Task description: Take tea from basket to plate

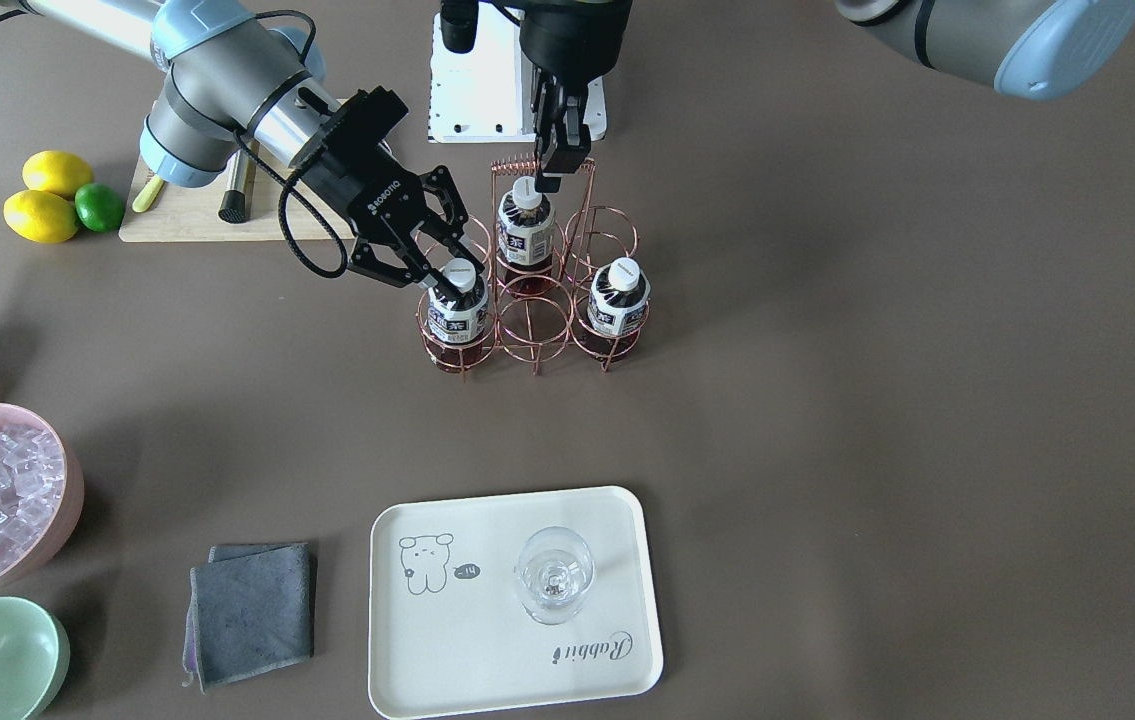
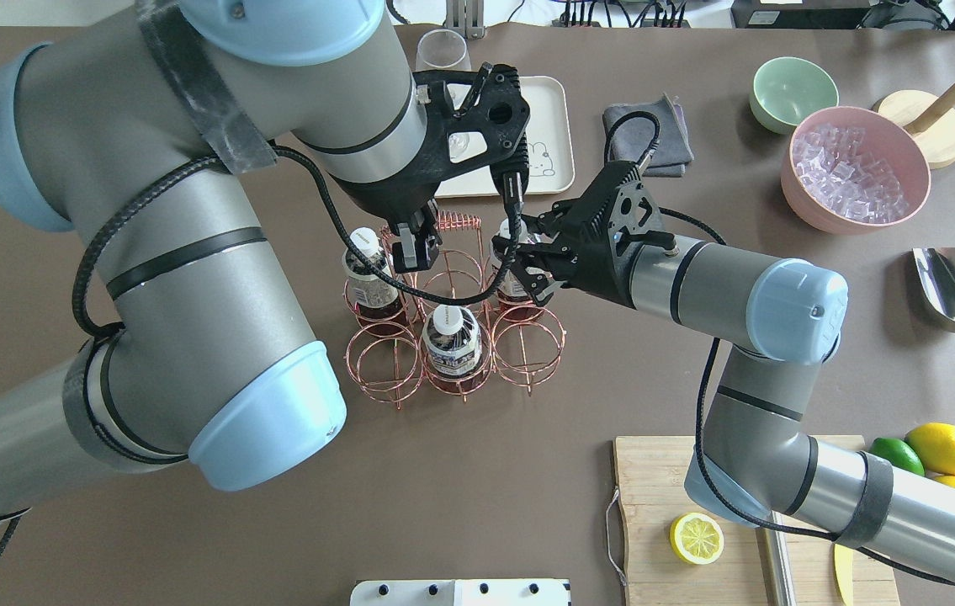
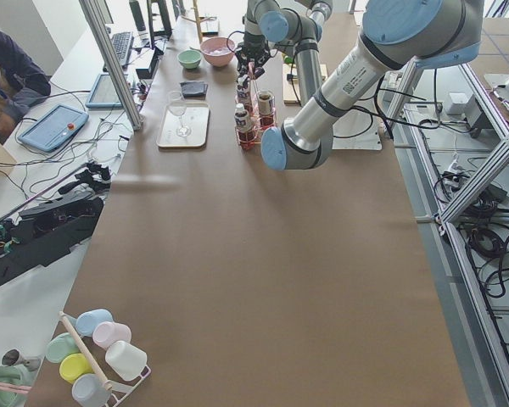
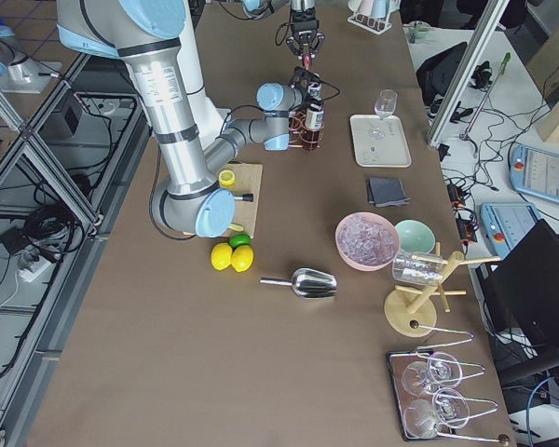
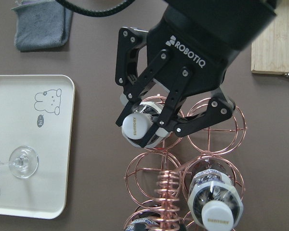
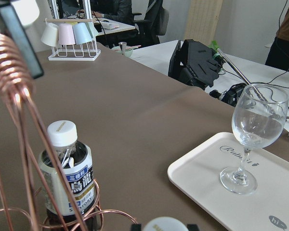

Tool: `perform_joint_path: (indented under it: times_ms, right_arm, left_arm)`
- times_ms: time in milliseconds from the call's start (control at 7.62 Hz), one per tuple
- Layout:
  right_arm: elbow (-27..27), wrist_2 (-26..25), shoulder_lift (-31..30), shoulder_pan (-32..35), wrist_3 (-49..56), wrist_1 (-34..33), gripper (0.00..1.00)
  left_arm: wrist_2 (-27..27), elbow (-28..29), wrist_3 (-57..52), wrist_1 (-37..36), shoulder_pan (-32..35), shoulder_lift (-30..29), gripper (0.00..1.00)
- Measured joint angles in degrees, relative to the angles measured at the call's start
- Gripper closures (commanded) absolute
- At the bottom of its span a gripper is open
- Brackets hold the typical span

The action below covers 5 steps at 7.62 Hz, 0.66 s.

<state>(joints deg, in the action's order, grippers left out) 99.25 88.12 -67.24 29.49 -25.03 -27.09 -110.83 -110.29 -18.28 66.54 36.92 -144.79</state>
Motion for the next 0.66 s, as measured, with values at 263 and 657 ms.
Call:
perform_joint_path:
  times_ms: [263,657]
  right_arm:
    - [1.06,1.55,0.13,1.94,-0.33,-1.16,1.0]
    - [7.06,5.62,1.67,5.9,-1.75,-10.24,1.0]
  left_arm:
    - [0.0,0.05,0.0,0.0,0.0,-0.04,1.0]
    - [0.0,0.13,0.0,0.0,0.0,-0.02,1.0]
